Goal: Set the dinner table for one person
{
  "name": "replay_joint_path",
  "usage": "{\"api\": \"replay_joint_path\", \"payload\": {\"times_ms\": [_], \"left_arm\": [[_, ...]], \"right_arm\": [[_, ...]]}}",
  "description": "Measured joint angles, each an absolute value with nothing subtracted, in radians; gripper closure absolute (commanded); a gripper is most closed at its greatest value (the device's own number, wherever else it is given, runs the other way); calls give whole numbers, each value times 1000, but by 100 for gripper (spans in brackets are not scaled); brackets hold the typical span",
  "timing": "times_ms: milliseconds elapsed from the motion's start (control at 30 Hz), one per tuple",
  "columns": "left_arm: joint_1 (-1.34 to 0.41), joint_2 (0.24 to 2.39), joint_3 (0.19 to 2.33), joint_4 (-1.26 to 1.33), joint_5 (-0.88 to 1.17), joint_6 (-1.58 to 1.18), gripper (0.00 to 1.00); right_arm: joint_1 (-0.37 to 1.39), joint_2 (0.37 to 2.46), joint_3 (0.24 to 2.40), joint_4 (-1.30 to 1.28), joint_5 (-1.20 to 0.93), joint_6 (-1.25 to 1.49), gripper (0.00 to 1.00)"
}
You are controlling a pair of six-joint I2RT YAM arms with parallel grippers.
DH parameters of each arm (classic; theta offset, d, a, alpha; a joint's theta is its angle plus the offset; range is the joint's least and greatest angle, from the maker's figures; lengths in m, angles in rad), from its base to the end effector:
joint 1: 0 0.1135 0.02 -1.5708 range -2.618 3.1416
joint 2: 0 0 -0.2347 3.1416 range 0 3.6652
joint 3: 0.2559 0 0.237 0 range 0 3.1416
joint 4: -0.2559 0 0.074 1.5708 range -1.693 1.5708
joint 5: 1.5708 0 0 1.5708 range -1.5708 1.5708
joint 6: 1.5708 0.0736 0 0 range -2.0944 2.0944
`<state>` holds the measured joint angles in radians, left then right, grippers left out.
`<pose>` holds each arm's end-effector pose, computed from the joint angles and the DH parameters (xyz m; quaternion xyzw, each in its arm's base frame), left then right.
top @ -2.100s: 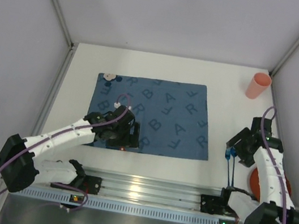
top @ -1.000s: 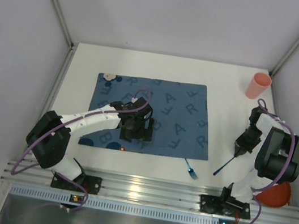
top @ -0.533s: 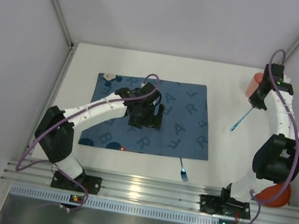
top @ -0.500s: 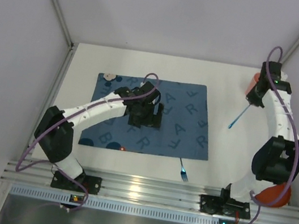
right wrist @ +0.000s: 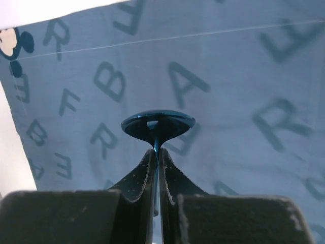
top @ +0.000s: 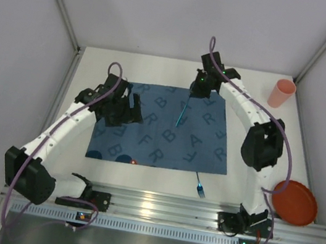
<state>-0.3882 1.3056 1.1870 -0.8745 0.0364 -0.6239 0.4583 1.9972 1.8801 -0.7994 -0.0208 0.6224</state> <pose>0.2524 -0.1061 0.2488 -0.1075 0.9524 -0.1533 0.2407 0.3954 0.1968 0.2429 0.0743 0.9440 0.1737 0.2705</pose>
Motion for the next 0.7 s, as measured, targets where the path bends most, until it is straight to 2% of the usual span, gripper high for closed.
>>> {"api": "replay_joint_path", "payload": {"times_ms": [133,300,700], "left_arm": [[-379,1217,1150,-915,27,-617,6],[-376,1158,1114,-956,17,-618,6],[-374,1102,1065,-993,-20,-633,6]], "right_arm": [[491,2174,2031,-822,-36,620,100],[488,2295,2114,-918,9,525,100],[488,2338,2052,-1101,176,289,100]]}}
